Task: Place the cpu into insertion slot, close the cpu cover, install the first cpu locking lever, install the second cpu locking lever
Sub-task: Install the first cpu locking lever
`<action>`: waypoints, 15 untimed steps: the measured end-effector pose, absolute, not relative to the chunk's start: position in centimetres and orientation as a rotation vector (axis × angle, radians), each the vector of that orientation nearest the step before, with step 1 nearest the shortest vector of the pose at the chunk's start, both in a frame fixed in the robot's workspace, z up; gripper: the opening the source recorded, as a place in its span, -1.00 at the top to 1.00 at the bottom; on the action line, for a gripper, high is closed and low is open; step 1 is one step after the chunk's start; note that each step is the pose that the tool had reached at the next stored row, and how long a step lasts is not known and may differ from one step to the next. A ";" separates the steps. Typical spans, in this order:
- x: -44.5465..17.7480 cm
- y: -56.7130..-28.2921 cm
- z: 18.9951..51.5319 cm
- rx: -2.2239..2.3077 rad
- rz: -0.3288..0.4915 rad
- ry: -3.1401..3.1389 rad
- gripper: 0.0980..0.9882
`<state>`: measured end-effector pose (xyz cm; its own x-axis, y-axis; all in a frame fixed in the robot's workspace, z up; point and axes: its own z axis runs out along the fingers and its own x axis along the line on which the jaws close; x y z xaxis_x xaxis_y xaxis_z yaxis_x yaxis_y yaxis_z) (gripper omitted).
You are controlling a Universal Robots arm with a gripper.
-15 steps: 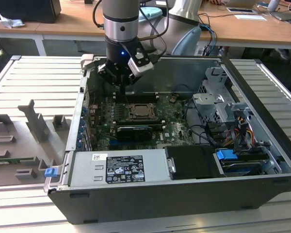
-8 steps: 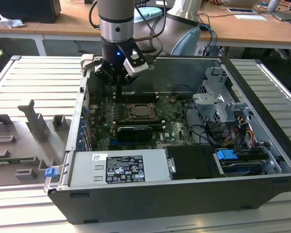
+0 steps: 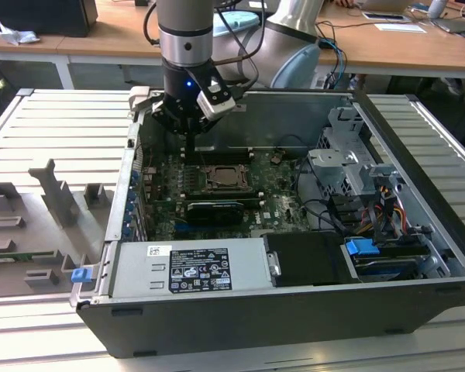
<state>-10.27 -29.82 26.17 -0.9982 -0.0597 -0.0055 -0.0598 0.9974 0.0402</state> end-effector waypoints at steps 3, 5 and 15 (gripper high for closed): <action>-10.3 -29.6 26.0 -0.094 0.063 3.135 0.98; -10.3 -29.5 26.0 -0.094 0.063 3.135 0.98; -9.8 -29.4 25.9 -0.094 0.063 3.135 0.98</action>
